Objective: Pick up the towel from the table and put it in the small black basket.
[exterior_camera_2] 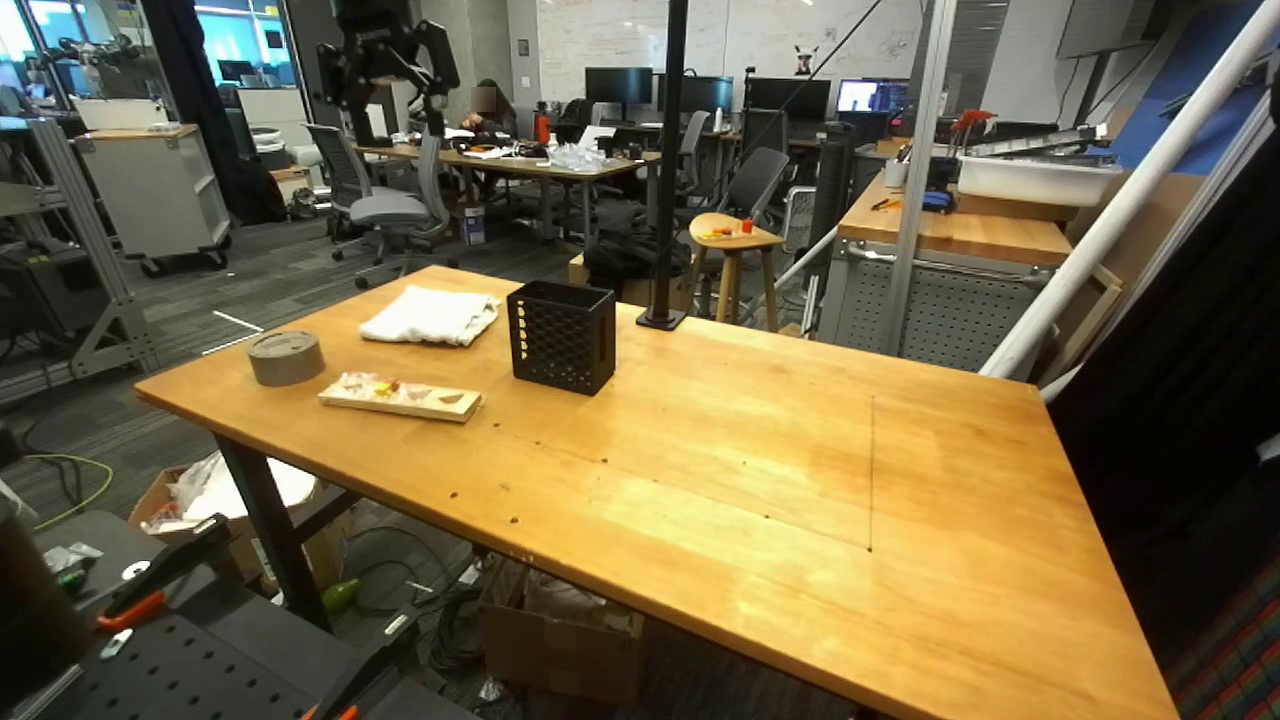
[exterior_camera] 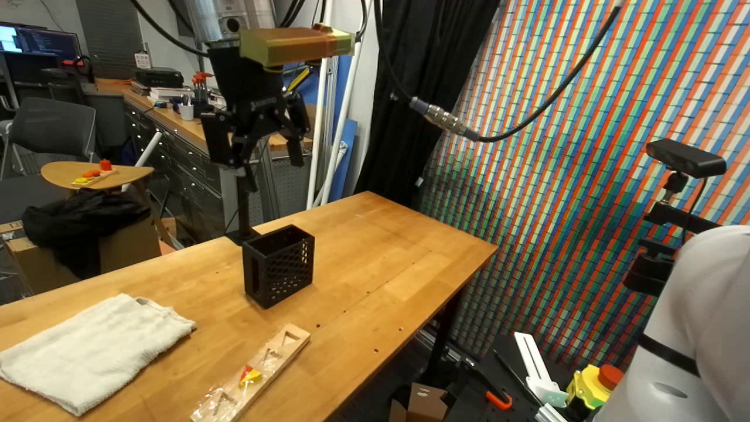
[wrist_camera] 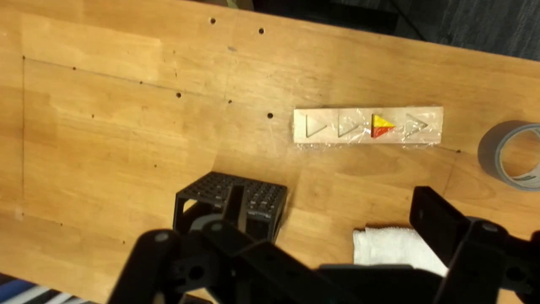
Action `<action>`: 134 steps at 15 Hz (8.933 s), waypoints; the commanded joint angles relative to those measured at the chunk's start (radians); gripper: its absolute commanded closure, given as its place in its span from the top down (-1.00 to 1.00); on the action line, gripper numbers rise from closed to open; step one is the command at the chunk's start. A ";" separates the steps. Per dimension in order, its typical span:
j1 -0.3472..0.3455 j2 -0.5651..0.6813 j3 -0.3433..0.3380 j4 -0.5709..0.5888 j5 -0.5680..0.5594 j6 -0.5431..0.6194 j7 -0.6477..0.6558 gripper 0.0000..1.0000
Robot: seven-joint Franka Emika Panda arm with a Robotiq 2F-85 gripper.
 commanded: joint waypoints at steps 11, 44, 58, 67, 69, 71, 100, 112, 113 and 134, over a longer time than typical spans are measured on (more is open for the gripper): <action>0.106 0.506 -0.051 0.392 -0.076 0.406 -0.135 1.00; 0.171 1.072 0.011 0.704 0.121 0.589 -0.350 0.37; 0.174 0.938 -0.015 0.620 0.111 0.564 -0.276 -0.97; 0.147 0.602 -0.091 0.353 0.104 0.439 -0.209 -0.95; 0.129 0.525 -0.105 0.288 0.097 0.408 -0.214 -0.95; 0.105 0.450 -0.116 0.232 0.090 0.372 -0.231 -0.94; -0.126 0.542 -0.123 0.309 0.108 0.258 -0.673 -0.95; -0.191 0.600 -0.126 0.288 0.225 0.292 -0.628 -0.95; -0.190 0.605 -0.128 0.296 0.228 0.289 -0.616 -0.95; -0.114 0.649 -0.156 0.372 0.147 0.222 -0.354 -0.95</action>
